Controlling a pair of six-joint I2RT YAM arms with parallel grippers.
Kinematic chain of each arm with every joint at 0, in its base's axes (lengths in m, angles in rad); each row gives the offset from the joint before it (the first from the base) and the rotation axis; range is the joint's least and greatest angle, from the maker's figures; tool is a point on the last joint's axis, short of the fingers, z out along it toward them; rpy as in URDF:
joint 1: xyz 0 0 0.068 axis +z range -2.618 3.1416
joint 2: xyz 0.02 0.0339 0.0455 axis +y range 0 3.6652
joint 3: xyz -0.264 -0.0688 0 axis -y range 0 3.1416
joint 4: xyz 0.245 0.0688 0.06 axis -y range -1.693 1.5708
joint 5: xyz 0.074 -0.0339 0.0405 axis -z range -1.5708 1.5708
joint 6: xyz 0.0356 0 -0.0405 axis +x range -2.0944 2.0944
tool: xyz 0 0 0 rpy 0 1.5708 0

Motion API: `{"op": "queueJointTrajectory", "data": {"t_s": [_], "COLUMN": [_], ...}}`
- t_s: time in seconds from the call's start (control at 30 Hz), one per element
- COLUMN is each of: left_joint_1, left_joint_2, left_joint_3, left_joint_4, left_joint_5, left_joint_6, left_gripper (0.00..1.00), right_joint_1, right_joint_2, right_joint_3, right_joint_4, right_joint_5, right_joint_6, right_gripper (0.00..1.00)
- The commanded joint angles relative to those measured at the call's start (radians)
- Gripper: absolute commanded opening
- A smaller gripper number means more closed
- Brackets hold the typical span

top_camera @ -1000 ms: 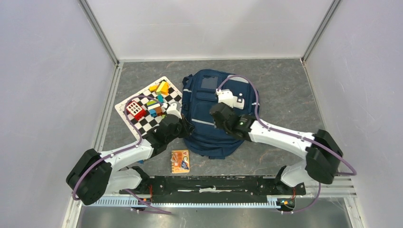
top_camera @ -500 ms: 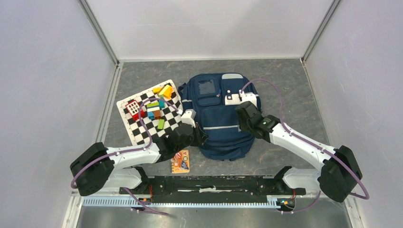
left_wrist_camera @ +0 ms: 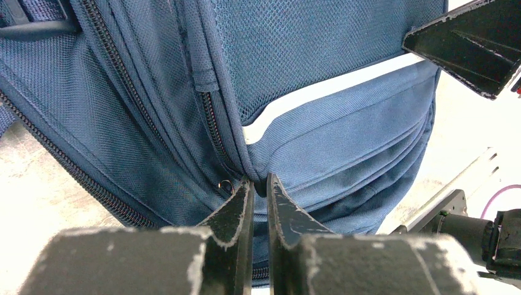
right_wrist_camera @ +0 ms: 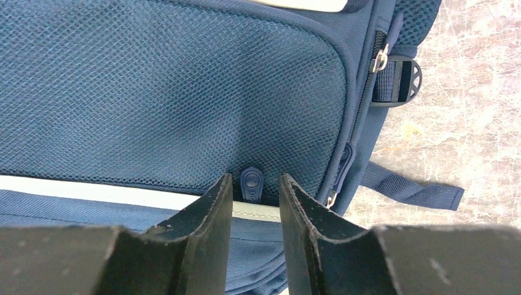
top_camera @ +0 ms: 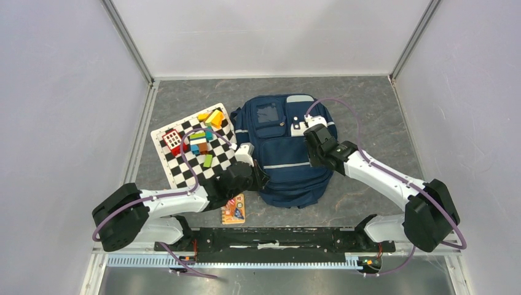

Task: Pack the student bag
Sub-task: Unzip the student bag at the center of the board.

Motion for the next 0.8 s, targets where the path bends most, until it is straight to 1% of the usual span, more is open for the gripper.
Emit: {"op": "queueJointTrajectory", "data": {"t_s": [0.0, 0.2, 0.47, 0.6, 0.67, 0.77], "left_joint_1": [-0.032, -0.035, -0.037, -0.037, -0.038, -0.04], "left_joint_2": [0.017, 0.009, -0.001, 0.004, 0.006, 0.01], "left_joint_3": [0.026, 0.026, 0.028, 0.03, 0.032, 0.039], "left_joint_4": [0.02, 0.018, 0.01, 0.009, 0.01, 0.009], "left_joint_5": [0.044, 0.039, 0.033, 0.038, 0.04, 0.044], "left_joint_6": [-0.015, -0.01, -0.003, 0.004, 0.01, 0.015], "left_gripper": [0.02, 0.02, 0.02, 0.02, 0.02, 0.02], "right_joint_1": [-0.027, -0.069, -0.09, -0.093, -0.093, -0.092], "right_joint_2": [-0.016, -0.016, 0.028, 0.046, 0.043, 0.026], "right_joint_3": [0.014, -0.007, -0.015, -0.03, -0.037, -0.049], "right_joint_4": [-0.009, 0.015, 0.028, 0.041, 0.049, 0.072], "right_joint_5": [-0.024, -0.123, -0.129, -0.157, -0.169, -0.203], "right_joint_6": [-0.013, -0.04, -0.065, -0.059, -0.05, -0.025], "right_gripper": [0.38, 0.34, 0.3, 0.21, 0.14, 0.06]}}
